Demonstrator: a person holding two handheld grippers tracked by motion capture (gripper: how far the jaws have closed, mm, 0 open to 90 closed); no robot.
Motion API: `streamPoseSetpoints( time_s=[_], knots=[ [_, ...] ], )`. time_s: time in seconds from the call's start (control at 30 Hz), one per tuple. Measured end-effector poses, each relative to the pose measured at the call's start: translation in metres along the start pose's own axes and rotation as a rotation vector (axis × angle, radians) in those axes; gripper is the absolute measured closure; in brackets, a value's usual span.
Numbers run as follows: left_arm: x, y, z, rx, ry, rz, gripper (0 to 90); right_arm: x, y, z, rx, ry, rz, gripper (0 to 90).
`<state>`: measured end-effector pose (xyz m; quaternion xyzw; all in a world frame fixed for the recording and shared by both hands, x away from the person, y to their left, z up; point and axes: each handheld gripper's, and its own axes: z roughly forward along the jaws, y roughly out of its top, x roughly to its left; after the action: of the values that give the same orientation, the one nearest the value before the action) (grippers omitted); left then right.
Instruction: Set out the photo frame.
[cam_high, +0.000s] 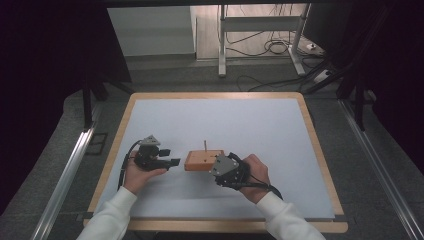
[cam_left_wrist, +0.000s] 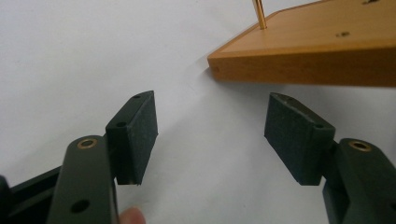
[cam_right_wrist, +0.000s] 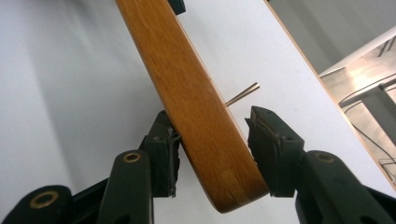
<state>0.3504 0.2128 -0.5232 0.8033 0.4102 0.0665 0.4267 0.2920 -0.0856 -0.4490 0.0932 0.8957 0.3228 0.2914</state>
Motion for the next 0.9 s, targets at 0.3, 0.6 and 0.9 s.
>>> streamPoseSetpoints(
  time_s=[0.3, 0.6, 0.9],
  knots=[
    [0.001, -0.011, -0.01, 0.003, 0.016, 0.001, 33.7, -0.017, 0.007, 0.002, -0.004, 0.053, 0.019, 57.8],
    [0.003, -0.014, -0.009, 0.004, 0.017, -0.012, 33.7, -0.027, 0.018, 0.008, -0.019, 0.077, -0.003, 64.0],
    [0.003, -0.015, -0.008, 0.011, 0.018, -0.009, 33.6, -0.037, 0.027, 0.014, -0.037, 0.071, -0.017, 67.8]
  ],
)
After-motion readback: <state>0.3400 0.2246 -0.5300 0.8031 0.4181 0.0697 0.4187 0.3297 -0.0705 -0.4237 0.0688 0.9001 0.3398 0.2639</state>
